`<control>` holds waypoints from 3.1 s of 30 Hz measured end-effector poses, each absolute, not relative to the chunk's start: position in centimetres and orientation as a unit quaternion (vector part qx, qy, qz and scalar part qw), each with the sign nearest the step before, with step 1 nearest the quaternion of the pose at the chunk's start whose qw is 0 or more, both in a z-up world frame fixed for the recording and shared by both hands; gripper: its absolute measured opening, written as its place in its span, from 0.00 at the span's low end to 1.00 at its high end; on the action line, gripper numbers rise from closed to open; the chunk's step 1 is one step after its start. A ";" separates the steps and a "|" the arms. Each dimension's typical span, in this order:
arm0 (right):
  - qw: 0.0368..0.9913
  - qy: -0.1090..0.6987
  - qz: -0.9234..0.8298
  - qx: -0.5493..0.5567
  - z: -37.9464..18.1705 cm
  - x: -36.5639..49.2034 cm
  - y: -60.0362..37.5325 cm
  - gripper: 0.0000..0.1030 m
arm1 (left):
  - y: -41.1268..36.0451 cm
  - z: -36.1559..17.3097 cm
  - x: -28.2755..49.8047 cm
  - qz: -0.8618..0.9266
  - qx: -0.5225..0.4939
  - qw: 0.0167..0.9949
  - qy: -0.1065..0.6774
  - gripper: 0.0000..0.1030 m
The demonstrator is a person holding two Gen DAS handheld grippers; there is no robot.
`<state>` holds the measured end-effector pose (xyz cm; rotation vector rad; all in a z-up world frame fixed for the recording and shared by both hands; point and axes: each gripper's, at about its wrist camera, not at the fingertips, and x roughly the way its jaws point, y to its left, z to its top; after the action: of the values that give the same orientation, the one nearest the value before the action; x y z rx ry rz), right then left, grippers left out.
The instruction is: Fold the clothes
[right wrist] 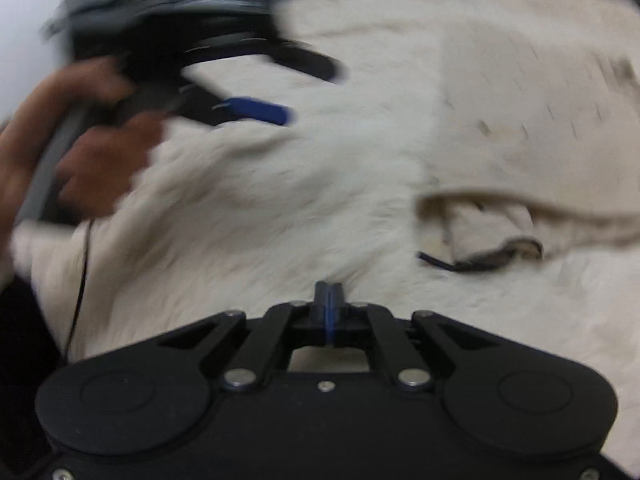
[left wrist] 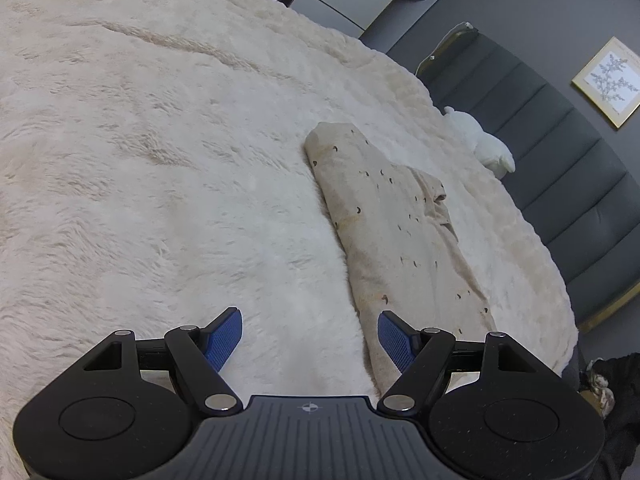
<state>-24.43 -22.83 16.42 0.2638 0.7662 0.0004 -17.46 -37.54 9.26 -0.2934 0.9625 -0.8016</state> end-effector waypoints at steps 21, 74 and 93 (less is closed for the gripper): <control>0.888 0.298 -0.208 0.282 16.5 -25.8 -54.5 0.39 | -47.6 7.9 -5.6 -0.395 -0.188 0.758 0.484 0.79; 0.852 0.345 -0.059 0.390 14.7 -25.7 -54.5 0.03 | -50.4 6.9 4.7 -0.332 -0.211 0.731 0.558 0.25; 0.892 0.352 -0.079 0.274 14.8 -7.7 -60.3 0.04 | -45.2 4.6 -13.4 -0.406 -0.089 0.748 0.516 0.25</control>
<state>-7.68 -60.28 14.77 0.5677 0.7306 -0.1635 -13.38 -45.23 4.60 -0.1942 1.1294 -0.8888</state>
